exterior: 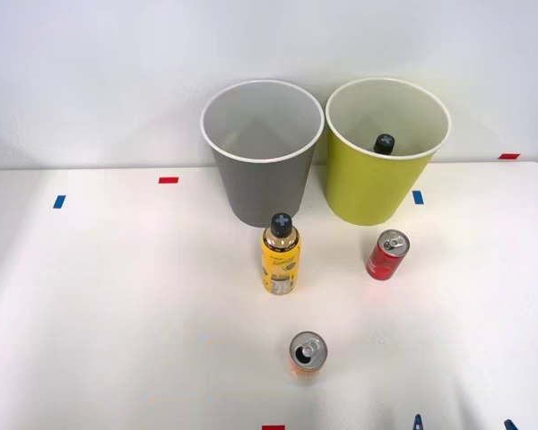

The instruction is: Put cans in the gray bin, plastic bottles in the light green bin

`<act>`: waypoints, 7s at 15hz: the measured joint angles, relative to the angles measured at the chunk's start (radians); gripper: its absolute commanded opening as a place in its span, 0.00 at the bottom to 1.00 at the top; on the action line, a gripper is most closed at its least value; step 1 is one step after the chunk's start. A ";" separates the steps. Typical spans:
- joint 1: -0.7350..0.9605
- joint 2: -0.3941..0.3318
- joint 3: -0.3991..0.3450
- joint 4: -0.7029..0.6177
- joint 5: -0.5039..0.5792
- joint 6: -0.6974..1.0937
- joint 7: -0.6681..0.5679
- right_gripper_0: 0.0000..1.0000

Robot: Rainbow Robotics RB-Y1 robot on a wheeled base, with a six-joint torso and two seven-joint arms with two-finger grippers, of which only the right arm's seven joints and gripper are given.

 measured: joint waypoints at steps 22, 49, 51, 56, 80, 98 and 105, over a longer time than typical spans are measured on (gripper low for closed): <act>0.000 0.000 0.000 0.000 0.000 0.000 0.000 1.00; -0.014 0.002 0.000 0.024 -0.001 0.006 0.000 1.00; -0.022 0.005 0.007 0.033 -0.008 -0.012 0.002 1.00; -0.118 0.008 0.023 0.035 -0.032 0.022 0.004 1.00; -0.683 0.090 -0.102 0.197 -0.084 0.363 0.039 1.00; -0.830 0.072 -0.131 0.200 -0.091 0.568 0.048 1.00; -0.848 0.056 -0.126 0.200 -0.102 0.592 0.042 1.00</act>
